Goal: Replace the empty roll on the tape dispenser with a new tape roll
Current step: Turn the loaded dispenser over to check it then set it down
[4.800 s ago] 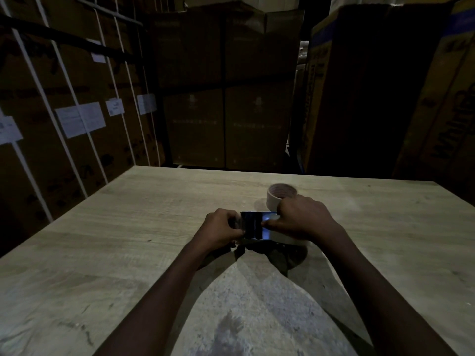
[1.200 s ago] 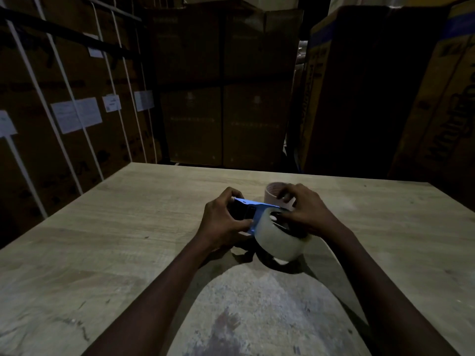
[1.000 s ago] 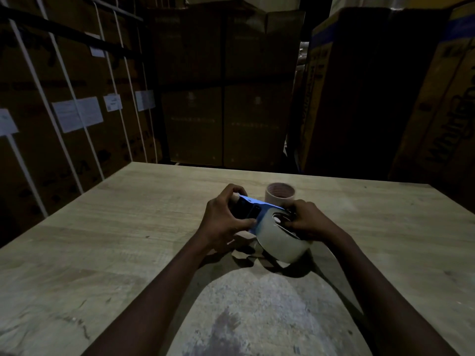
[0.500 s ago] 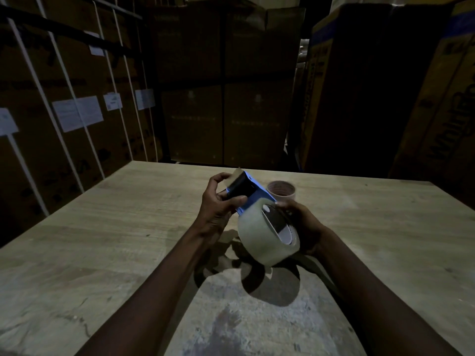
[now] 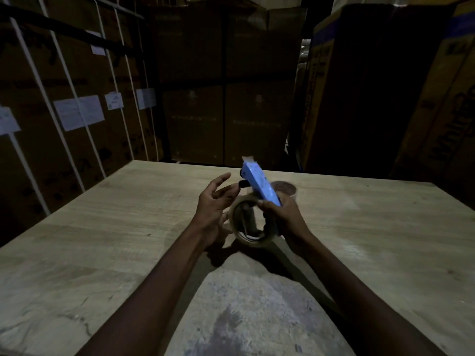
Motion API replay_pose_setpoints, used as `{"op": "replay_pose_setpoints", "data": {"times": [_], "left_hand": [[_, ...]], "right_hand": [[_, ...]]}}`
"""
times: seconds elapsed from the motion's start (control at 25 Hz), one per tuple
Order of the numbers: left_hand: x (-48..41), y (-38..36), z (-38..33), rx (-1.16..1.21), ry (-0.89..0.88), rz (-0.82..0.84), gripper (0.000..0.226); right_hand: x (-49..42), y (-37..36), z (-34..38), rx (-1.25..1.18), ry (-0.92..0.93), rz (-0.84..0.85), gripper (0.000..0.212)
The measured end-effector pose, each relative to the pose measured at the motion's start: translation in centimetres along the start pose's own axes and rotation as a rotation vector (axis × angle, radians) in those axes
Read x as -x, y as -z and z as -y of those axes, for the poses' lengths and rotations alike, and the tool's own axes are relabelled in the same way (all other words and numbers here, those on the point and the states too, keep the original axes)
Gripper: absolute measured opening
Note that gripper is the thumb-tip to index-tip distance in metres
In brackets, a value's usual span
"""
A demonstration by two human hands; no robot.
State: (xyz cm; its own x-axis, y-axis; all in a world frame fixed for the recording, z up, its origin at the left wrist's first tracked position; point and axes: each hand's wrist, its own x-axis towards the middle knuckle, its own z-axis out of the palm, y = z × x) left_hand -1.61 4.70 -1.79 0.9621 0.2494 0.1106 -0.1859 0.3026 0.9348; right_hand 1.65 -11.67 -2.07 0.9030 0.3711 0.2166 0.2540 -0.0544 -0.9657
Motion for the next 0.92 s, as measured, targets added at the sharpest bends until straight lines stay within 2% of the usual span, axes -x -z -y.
{"op": "replay_pose_setpoints", "data": {"times": [0.04,0.12,0.28,0.44,0.64,0.8,0.92], "left_hand": [[-0.1,0.1,0.1,-0.011,-0.006,-0.007,0.043],[0.1,0.1,-0.1,-0.057,-0.027,0.004,0.027],[0.8,-0.3,-0.7,-0.028,-0.050,0.089,0.023],[0.8,-0.2,-0.9,0.013,-0.076,0.177,0.028],[0.8,0.3,-1.1,0.058,-0.055,0.321,0.035],[0.7,1.0,-1.5,0.053,-0.045,0.456,0.053],[0.7,1.1,-1.5,0.083,-0.047,0.450,0.058]], "right_hand": [[0.0,-0.2,-0.1,0.149,0.093,-0.100,0.042],[0.5,-0.2,-0.5,0.343,0.176,-0.179,0.061],[0.2,0.3,-1.8,0.585,0.317,-0.226,0.066],[0.0,0.5,-2.0,0.663,0.400,-0.209,0.070],[0.3,0.6,-1.6,0.682,0.497,-0.190,0.059],[0.6,0.5,-1.3,0.655,0.523,-0.166,0.057],[0.6,0.4,-1.3,0.653,0.511,-0.166,0.058]]}}
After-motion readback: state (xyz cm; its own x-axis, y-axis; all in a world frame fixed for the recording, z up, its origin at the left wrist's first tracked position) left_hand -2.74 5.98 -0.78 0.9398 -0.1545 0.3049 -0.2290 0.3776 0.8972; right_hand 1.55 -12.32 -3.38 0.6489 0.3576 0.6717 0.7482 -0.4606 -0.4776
